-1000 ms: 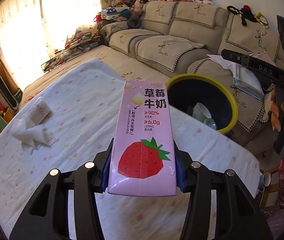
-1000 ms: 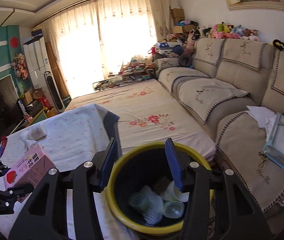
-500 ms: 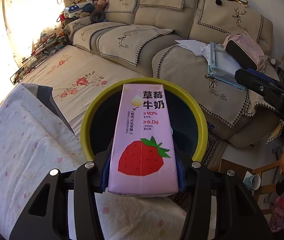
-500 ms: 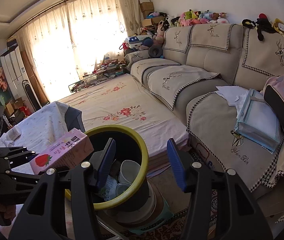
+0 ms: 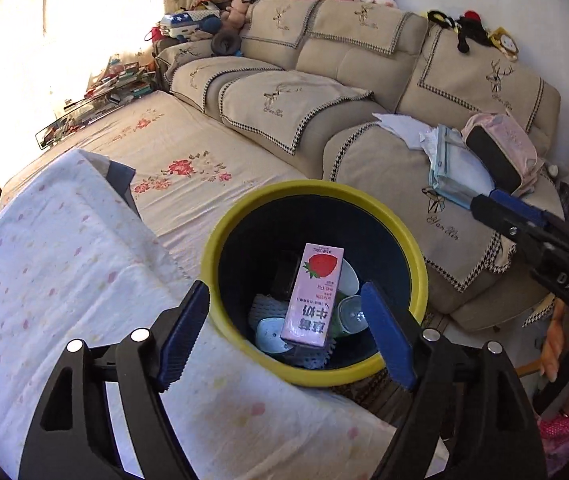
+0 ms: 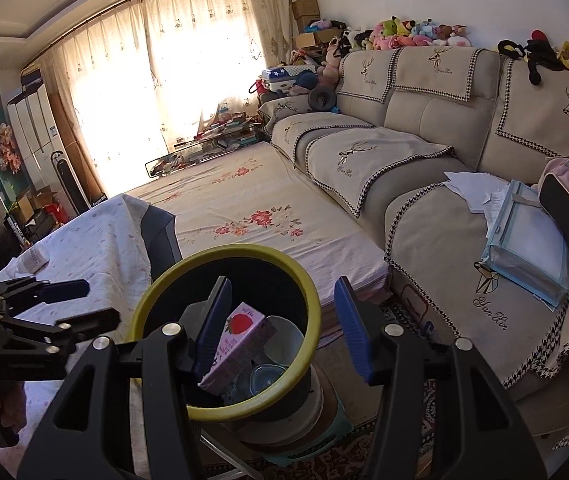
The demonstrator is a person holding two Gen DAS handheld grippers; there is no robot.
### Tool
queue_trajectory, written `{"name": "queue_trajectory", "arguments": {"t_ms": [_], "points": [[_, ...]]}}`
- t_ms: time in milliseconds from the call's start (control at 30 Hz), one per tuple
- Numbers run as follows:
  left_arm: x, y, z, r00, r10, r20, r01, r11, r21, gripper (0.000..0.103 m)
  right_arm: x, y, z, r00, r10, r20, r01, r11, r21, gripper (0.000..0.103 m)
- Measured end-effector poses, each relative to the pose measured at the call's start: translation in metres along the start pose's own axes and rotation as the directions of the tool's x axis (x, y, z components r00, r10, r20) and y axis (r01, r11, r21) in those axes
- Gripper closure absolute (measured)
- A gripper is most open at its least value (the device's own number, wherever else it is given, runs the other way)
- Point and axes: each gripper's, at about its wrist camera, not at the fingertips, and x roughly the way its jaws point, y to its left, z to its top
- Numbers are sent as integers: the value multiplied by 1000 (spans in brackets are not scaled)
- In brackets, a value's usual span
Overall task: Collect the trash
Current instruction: 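Carry the milk carton over the bin and open the left tool, then grasp the white wet wipe with the right tool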
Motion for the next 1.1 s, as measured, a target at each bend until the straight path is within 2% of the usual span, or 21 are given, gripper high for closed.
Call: {"name": "queue_trajectory", "arguments": {"t_ms": [67, 167, 233, 333, 433, 567, 667, 767, 800, 833, 867, 933, 1000, 1100], "points": [[-28, 20, -13, 998, 7, 60, -4, 999, -48, 19, 2, 11, 0, 1000, 12, -7, -12, 1000, -20, 52], [-71, 54, -37, 986, 68, 155, -49, 991, -124, 15, 6, 29, 1, 999, 38, -23, -39, 998, -47, 52], [-99, 77, -57, 969, 140, 206, -106, 980, -166, 12, 8, 44, 2, 998, 49, -29, -51, 996, -73, 52], [-139, 115, -88, 934, 254, 252, -194, 951, -241, 9, 10, 69, 4, 996, 80, -43, -84, 991, -103, 51], [-174, 164, -116, 897, 360, 256, -266, 903, -337, 6, 13, 97, 4, 993, 103, -58, -111, 983, -146, 50], [-207, 229, -153, 847, 476, 238, -329, 820, -469, 5, 18, 143, 6, 982, 163, -90, -179, 963, -203, 50], [-220, 267, -177, 788, 574, 221, -402, 752, -522, 5, 21, 184, 9, 968, 222, -116, -245, 936, -252, 50], [-222, 288, -202, 743, 629, 228, -423, 705, -569, 5, 26, 230, 14, 949, 278, -149, -312, 901, -303, 50], [-220, 293, -207, 742, 635, 216, -427, 695, -578, 5, 28, 245, 16, 943, 293, -157, -329, 888, -321, 50], [-218, 300, -208, 755, 632, 178, -438, 687, -581, 5, 31, 260, 16, 937, 307, -168, -347, 875, -338, 50], [-219, 302, -212, 758, 626, 182, -429, 689, -584, 5, 34, 274, 18, 931, 317, -180, -362, 863, -352, 50], [-222, 303, -216, 743, 639, 198, -419, 675, -607, 5, 42, 305, 18, 917, 343, -204, -397, 837, -377, 50], [-220, 303, -215, 751, 634, 187, -408, 667, -623, 5, 52, 334, 15, 897, 372, -240, -440, 807, -395, 50], [-224, 303, -217, 733, 657, 173, -419, 638, -646, 5, 69, 378, 4, 867, 397, -300, -494, 761, -421, 50]]}}
